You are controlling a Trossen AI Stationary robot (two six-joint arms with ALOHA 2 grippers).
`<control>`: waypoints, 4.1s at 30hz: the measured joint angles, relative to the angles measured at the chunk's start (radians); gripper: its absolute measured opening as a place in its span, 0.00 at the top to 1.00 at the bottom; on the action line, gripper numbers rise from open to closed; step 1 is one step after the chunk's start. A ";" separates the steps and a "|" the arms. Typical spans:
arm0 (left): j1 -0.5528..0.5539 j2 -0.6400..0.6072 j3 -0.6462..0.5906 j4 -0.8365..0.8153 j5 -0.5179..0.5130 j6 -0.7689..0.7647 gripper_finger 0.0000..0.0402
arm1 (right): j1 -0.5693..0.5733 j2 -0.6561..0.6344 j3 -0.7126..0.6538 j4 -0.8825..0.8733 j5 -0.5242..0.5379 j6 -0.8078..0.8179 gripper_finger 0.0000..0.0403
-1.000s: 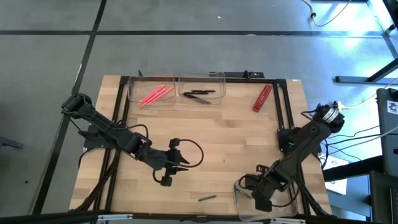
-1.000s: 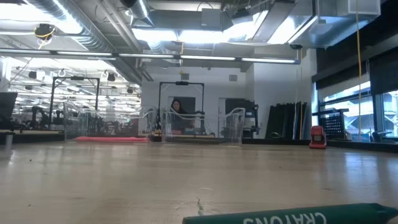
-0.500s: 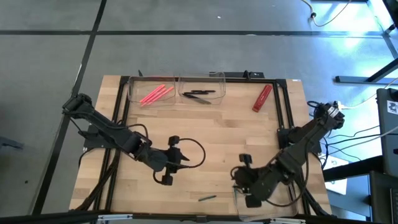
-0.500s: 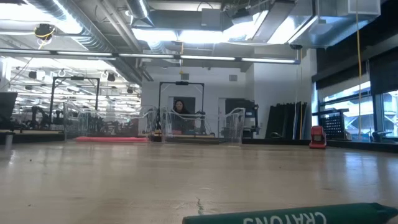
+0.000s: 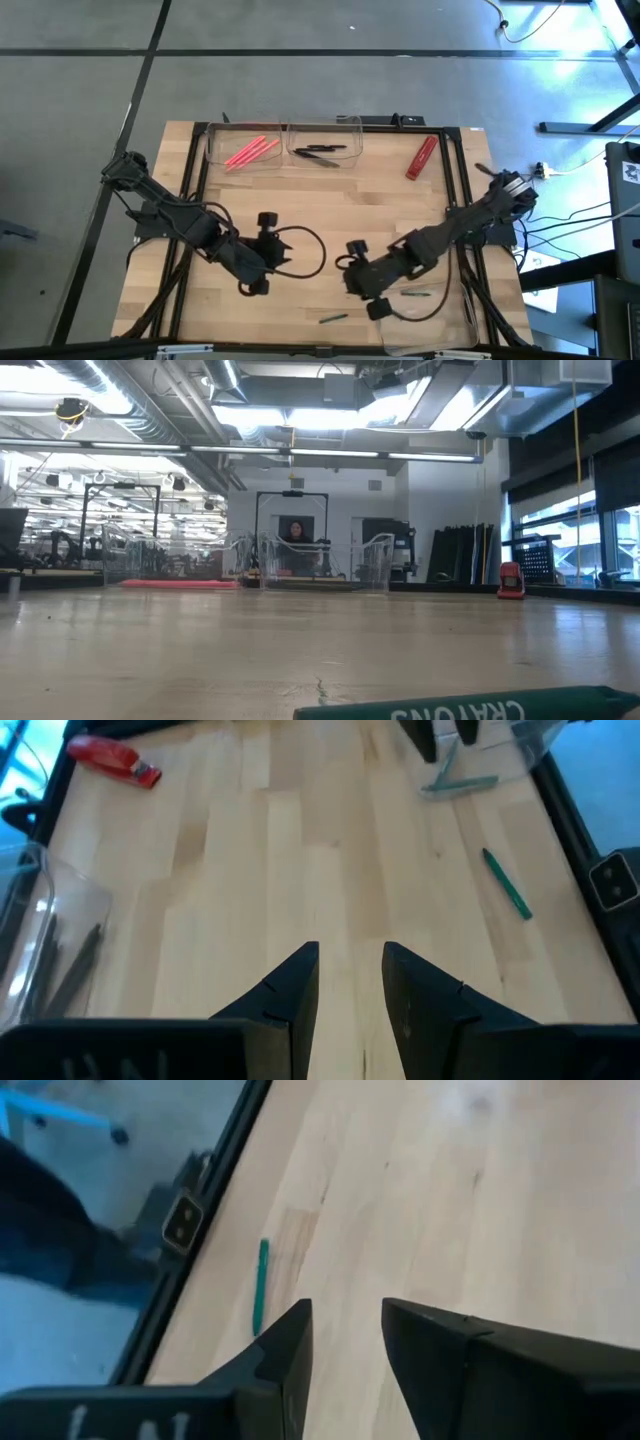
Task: Sort crayons/erasers/pens/pencils in bins
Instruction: Put the green crayon into the bottom transparent bin
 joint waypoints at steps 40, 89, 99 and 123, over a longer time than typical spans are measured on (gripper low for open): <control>-0.026 0.000 -0.001 -0.034 -0.022 -0.106 0.74 | 0.002 0.325 0.000 0.373 -0.180 -0.026 0.69; -0.054 0.000 -0.001 -0.049 -0.022 -0.103 0.74 | 0.045 0.455 0.003 0.221 -0.059 0.085 0.74; -0.054 0.000 -0.001 -0.049 -0.022 -0.103 0.74 | 0.044 0.455 0.002 0.203 -0.076 0.061 0.96; -0.054 0.000 -0.001 -0.049 -0.022 -0.103 0.74 | 0.029 0.465 0.153 0.000 -0.090 0.091 0.92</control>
